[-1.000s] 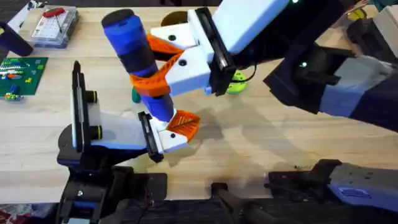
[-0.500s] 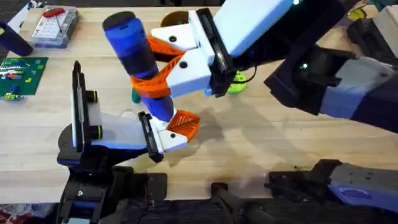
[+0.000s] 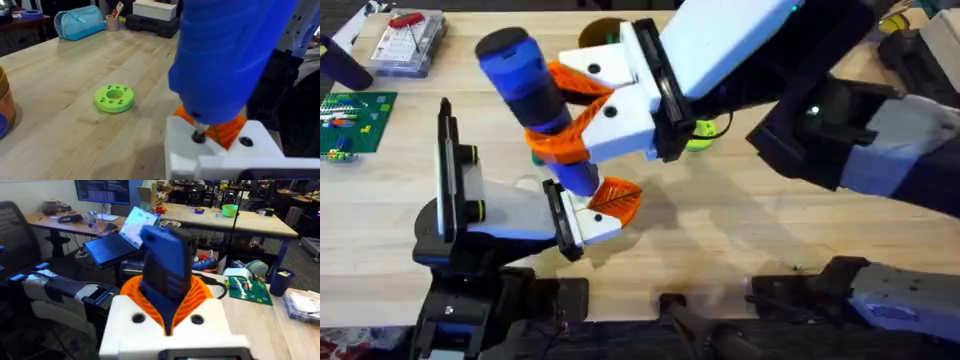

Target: Pick up the gripper from the table and insert it into the empty holder that is missing its gripper. Then pick up a screw, insert it into the mounting hole, and use the screwdriver to tighten it. Finally, clean up the table by picking up the vegetable and placing it into the bucket.

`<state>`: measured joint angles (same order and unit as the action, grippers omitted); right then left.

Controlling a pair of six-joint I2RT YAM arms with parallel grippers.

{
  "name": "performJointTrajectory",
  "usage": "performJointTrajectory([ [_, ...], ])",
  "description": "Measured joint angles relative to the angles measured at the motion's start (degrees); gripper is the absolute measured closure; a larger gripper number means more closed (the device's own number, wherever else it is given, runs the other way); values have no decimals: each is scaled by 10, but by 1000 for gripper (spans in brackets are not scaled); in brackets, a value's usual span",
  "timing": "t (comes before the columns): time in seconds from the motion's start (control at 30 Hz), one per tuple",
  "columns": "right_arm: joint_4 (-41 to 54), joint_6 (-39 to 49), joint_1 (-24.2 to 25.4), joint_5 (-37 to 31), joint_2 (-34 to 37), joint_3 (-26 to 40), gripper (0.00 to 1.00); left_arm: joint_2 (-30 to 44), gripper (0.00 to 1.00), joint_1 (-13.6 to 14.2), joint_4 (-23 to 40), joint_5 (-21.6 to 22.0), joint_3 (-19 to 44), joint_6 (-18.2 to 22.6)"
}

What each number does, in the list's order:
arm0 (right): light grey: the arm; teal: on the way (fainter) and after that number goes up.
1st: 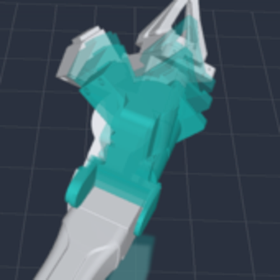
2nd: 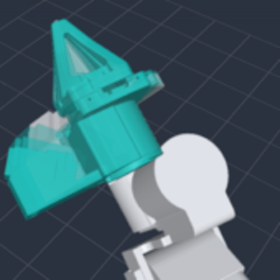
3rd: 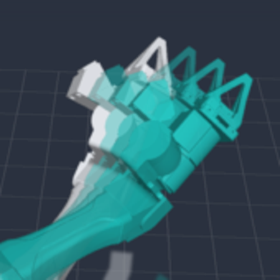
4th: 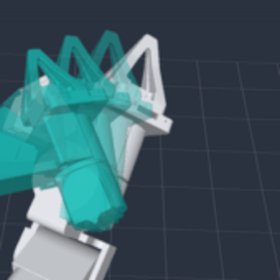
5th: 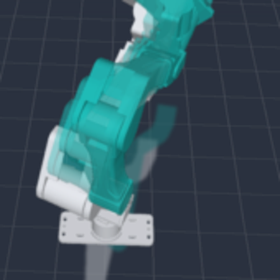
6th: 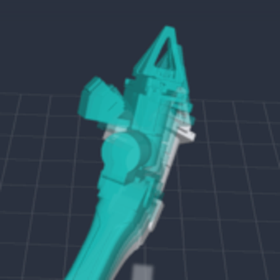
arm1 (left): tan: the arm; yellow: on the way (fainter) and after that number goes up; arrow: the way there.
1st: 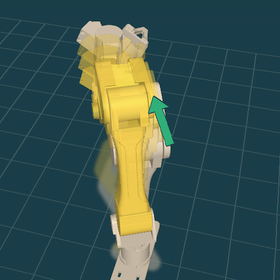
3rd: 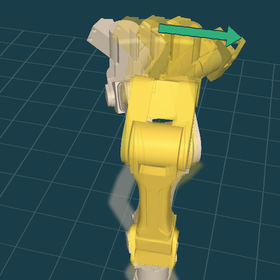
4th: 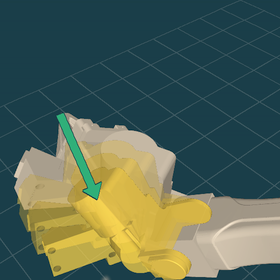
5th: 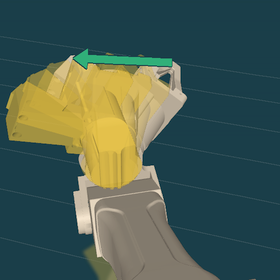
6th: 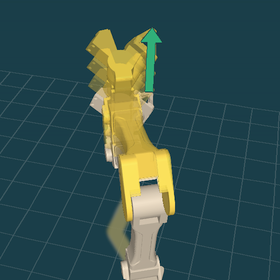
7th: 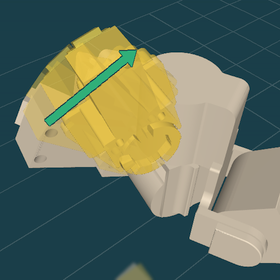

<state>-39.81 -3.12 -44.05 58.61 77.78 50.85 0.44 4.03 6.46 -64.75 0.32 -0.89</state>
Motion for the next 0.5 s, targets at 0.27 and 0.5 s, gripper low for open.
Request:
performJointTrajectory([
  [0.27, 3, 0, -3, -20, 0, 0, 975, 0, 997, 0, 0, 0, 0, 0],
  [0.5, -8, 0, -4, -20, 0, -1, 975, 0, 997, 0, 0, 1, 0, 0],
])
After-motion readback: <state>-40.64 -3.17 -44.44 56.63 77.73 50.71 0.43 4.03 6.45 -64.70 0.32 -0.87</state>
